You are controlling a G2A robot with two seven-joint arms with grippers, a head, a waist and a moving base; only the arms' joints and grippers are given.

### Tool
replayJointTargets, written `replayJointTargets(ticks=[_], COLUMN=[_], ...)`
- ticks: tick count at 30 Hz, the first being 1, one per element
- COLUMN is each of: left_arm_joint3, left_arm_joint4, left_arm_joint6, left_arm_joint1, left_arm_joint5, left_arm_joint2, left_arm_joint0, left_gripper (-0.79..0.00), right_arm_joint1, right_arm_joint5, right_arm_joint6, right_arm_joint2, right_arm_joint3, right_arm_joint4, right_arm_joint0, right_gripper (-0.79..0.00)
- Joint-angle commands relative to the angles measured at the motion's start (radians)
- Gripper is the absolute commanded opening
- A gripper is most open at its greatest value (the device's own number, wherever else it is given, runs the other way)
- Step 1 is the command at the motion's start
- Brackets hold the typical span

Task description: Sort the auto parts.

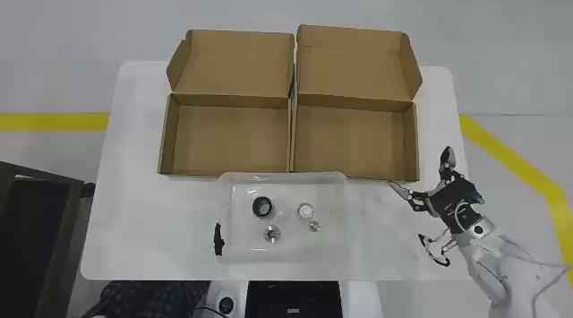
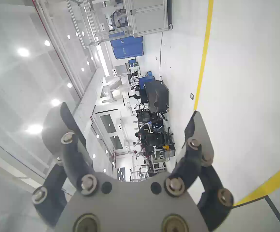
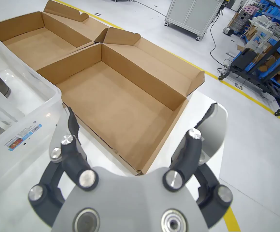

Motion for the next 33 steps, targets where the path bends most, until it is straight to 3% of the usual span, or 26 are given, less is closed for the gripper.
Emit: replayJointTargets(ticks=[1,24,33], left_arm_joint3=[0.0,0.0,0.0], left_arm_joint4=[0.0,0.0,0.0], left_arm_joint6=[0.0,0.0,0.0], left_arm_joint1=[0.0,0.0,0.0], left_arm_joint5=[0.0,0.0,0.0], left_arm_joint2=[0.0,0.0,0.0], left_arm_joint0=[0.0,0.0,0.0], left_gripper=[0.0,0.0,0.0], right_arm_joint1=[0.0,0.0,0.01], right_arm_joint5=[0.0,-0.004,-0.149], right_arm_joint6=[0.0,0.006,0.063], right_arm_joint2=[0.0,-0.007,-0.072], right_arm_joint3=[0.0,-0.001,-0.019], right_arm_joint4=[0.0,0.003,0.04], right_arm_joint0=[0.0,0.007,0.086], right_gripper=[-0.001,0.0,0.0])
